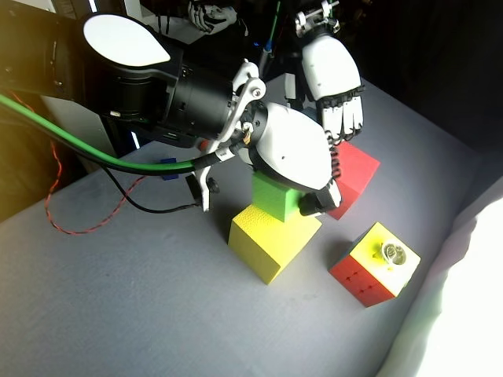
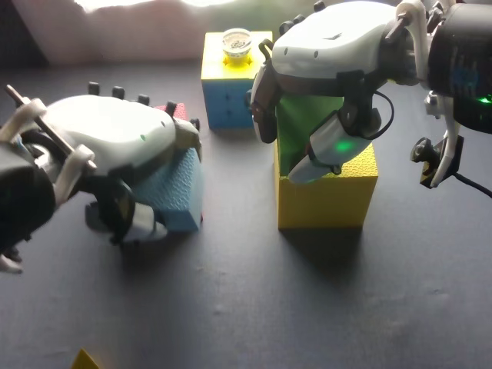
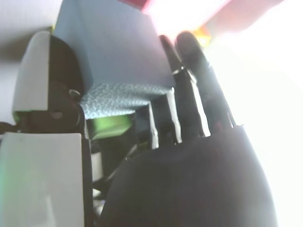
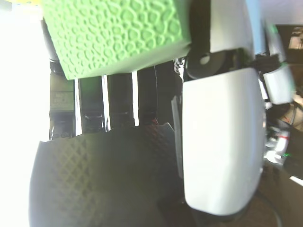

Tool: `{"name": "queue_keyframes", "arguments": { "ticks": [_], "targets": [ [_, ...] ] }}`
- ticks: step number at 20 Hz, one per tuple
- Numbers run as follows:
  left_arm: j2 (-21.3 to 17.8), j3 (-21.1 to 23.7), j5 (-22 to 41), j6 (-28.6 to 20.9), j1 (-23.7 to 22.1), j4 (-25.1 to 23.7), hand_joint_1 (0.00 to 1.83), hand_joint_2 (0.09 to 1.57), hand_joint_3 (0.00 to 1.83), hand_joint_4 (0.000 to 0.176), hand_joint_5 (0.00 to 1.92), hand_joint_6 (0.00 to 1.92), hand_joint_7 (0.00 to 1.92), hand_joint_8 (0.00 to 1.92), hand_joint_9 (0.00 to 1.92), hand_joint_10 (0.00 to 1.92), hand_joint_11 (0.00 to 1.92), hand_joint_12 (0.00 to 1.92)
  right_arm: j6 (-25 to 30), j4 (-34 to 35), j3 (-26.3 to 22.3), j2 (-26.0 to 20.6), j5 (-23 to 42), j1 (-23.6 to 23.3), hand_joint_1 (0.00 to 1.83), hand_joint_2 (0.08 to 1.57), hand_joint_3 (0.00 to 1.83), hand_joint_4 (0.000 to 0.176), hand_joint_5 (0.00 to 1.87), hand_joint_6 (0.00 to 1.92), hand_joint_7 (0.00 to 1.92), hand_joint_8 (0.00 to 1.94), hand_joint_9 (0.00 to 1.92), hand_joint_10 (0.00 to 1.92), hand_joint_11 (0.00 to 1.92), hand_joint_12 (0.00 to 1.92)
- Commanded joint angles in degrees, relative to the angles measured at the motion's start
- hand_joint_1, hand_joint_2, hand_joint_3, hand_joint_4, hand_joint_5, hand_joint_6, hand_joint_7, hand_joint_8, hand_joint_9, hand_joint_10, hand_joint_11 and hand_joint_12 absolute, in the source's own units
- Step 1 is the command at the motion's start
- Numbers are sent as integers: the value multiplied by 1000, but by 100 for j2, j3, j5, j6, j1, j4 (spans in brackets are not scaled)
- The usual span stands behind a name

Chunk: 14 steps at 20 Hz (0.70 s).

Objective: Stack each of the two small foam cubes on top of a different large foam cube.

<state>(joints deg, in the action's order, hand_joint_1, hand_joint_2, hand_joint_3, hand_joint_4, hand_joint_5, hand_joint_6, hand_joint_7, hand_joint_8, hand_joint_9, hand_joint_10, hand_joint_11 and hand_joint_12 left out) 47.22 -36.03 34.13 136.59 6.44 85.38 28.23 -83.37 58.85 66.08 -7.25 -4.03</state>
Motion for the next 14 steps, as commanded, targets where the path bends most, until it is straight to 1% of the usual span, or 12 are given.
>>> {"name": "queue_keyframes", "arguments": {
  "ticks": [1,3,4,6,7,9,10,11,12,13,14],
  "targets": [
    [-75,-40,194,18,-138,-365,1175,1270,0,0,722,1203,702,1647,508,1470,291,1664,29,-52,24,-41,79,-115,1234,1095,0,0,1038,802,1027,1040,916,883,598,1422],
    [-74,-87,200,9,-187,-418,1174,1267,0,0,737,1188,699,1642,512,1470,293,1668,37,-52,25,-41,79,-116,1243,1092,0,0,1027,794,1048,1028,910,876,615,1414],
    [-73,-107,199,-12,-200,-459,1176,1265,0,0,745,1179,699,1642,513,1467,288,1663,38,-52,25,-42,79,-116,1243,1095,0,0,1036,768,1029,1073,908,912,611,1436],
    [-68,-166,178,-40,-226,-508,1168,1280,1,0,717,1216,674,1680,475,1492,249,1693,37,-50,27,-43,79,-135,1244,1094,0,0,1056,735,1018,1092,896,940,622,1434],
    [-63,-210,114,-63,-231,-540,1167,1278,0,0,721,1216,679,1671,488,1481,270,1683,38,-48,34,-43,79,-144,1248,1086,0,0,1056,735,1048,1044,919,898,634,1405],
    [-39,-333,-50,-71,-241,-571,1168,1272,0,0,734,1202,687,1653,507,1474,289,1686,38,-46,55,-42,75,-153,1244,1095,1,0,1040,756,1026,1080,908,866,596,1422],
    [-25,-424,-156,-80,-256,-600,1166,1269,0,0,746,1197,683,1648,504,1467,291,1671,41,-46,64,-41,75,-151,1246,1092,0,0,1038,762,1043,1053,919,855,599,1421],
    [-9,-495,-235,-92,-268,-634,1168,1270,0,0,745,1192,680,1656,501,1471,302,1669,51,-46,67,-40,76,-149,1237,1097,1,0,1030,795,1022,1067,911,875,578,1444],
    [6,-574,-318,-101,-278,-655,1170,1270,0,0,742,1191,685,1655,496,1469,284,1663,67,-46,71,-39,75,-148,1240,1097,0,0,1058,743,1004,1105,905,903,592,1439],
    [21,-655,-389,-172,-280,-736,1172,1266,0,0,753,1180,687,1647,501,1468,280,1670,85,-47,77,-38,74,-146,1240,1092,0,0,1064,741,1014,1081,912,893,613,1392],
    [35,-728,-443,-224,-280,-794,1171,1265,0,0,751,1182,692,1641,506,1466,271,1669,103,-47,82,-37,72,-144,1238,1092,1,0,1051,771,1022,1060,920,885,611,1388]
  ]
}}
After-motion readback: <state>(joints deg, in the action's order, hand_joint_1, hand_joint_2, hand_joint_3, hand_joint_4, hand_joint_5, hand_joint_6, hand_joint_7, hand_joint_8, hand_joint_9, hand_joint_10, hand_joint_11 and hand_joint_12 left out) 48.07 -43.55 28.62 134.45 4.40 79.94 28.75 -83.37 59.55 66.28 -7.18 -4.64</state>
